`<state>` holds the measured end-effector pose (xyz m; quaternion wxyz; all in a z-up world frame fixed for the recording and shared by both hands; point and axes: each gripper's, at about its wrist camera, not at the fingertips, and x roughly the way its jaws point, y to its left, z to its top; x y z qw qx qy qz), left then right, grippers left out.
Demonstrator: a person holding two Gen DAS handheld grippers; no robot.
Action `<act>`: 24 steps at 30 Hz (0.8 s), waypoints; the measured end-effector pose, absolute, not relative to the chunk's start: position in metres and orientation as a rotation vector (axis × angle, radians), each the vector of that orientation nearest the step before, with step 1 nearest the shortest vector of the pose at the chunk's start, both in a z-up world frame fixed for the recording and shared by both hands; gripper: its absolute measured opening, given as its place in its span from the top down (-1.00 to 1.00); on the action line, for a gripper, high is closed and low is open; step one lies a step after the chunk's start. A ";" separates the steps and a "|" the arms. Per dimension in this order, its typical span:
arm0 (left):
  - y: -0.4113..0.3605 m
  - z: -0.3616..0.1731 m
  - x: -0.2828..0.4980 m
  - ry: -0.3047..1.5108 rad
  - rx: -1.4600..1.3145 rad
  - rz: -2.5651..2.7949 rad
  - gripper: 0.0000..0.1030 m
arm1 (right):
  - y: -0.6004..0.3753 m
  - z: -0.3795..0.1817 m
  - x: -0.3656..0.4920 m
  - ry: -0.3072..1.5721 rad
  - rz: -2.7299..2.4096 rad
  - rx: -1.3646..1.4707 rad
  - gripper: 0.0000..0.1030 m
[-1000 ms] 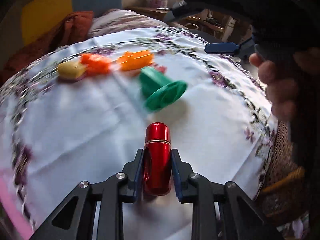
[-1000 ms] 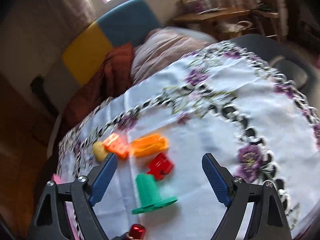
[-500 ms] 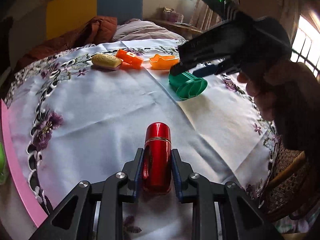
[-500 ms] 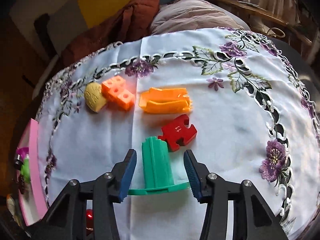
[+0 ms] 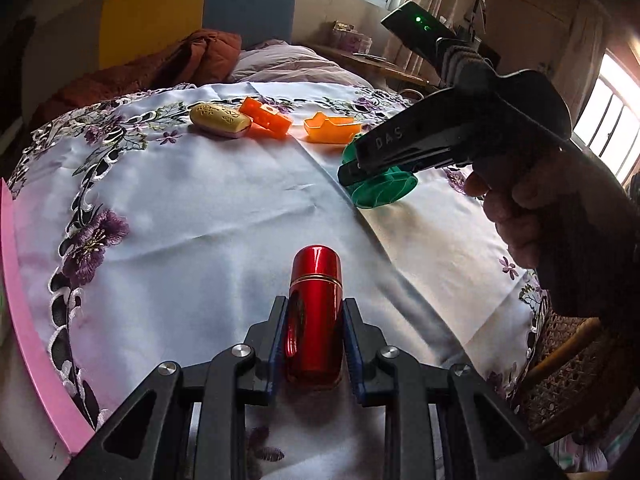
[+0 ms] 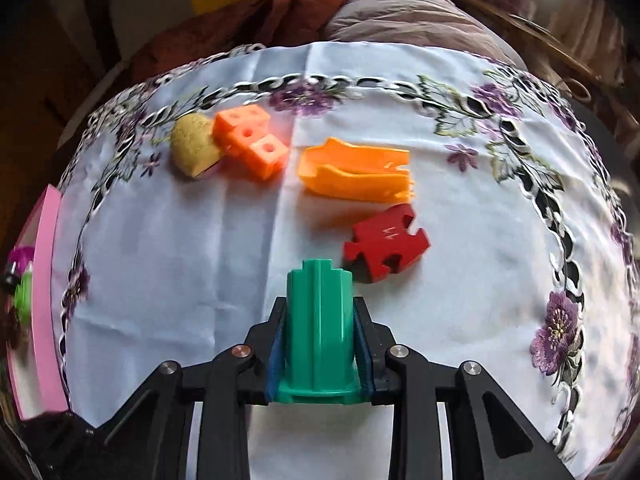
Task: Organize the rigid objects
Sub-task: 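Carry the red cylinder into the tray and open the left gripper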
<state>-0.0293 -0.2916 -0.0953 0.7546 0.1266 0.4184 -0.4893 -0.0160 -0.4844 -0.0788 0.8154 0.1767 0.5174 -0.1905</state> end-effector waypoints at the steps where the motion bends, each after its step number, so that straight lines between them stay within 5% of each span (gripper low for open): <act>1: -0.291 -0.095 -0.029 0.915 0.273 -1.067 0.50 | -0.486 -0.079 -0.016 1.104 -0.404 0.387 0.40; 24: -0.264 -0.065 -0.028 0.953 0.151 -1.023 0.50 | -0.491 -0.081 -0.016 1.115 -0.392 0.397 0.40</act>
